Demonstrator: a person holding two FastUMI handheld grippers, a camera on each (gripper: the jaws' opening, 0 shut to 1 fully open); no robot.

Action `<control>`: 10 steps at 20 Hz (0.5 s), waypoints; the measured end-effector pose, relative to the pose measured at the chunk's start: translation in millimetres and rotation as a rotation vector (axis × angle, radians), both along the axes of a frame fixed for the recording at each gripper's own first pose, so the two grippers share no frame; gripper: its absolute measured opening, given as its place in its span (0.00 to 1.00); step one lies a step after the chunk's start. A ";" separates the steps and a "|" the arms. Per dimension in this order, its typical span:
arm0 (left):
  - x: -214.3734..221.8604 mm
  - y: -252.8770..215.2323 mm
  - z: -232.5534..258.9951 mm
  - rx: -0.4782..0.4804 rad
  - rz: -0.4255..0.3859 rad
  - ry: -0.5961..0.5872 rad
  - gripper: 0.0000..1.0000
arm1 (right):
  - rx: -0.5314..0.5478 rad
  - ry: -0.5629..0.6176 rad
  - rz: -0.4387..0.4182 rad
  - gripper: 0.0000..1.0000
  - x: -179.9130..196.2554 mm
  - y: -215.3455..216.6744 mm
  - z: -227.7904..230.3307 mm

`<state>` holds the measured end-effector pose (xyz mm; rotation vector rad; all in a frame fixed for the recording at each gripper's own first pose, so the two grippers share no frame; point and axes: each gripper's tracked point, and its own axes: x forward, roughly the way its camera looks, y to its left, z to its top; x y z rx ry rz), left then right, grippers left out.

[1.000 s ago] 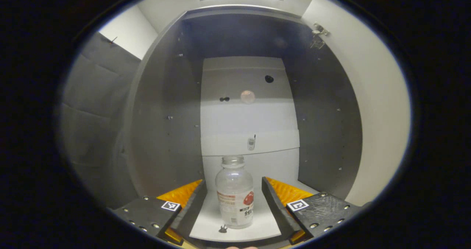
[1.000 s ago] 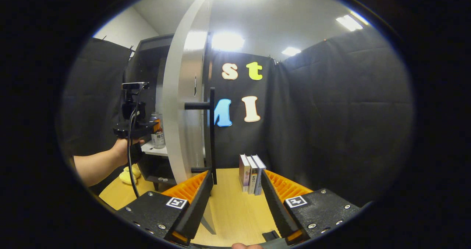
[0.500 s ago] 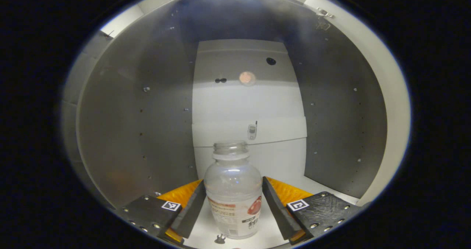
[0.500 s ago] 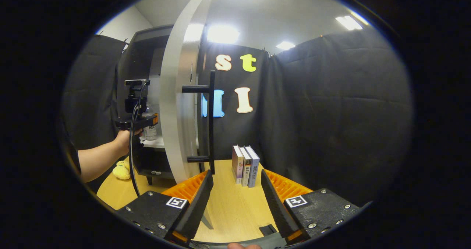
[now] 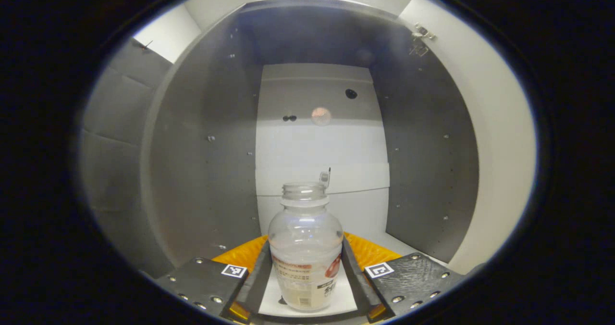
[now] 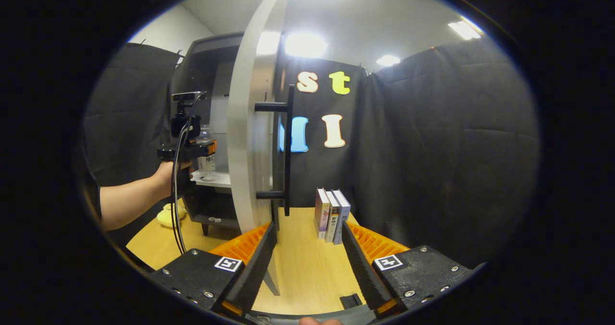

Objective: Open the cabinet door with the right hand, grasp the bottle in the cabinet with the left hand and place it on the coaster, then close the cabinet door with the right hand.

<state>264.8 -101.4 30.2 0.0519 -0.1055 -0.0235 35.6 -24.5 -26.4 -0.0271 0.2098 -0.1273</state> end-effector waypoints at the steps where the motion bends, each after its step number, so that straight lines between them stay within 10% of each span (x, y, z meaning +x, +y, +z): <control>1: -13.2 -1.2 4.8 0.012 0.006 -0.010 0.72 | 0.005 0.006 0.025 0.85 -1.9 -0.4 -3.0; 10: -69.1 -19.1 23.2 0.025 0.108 -0.063 0.75 | 0.084 -0.003 0.104 0.87 -26.6 -52.6 -22.0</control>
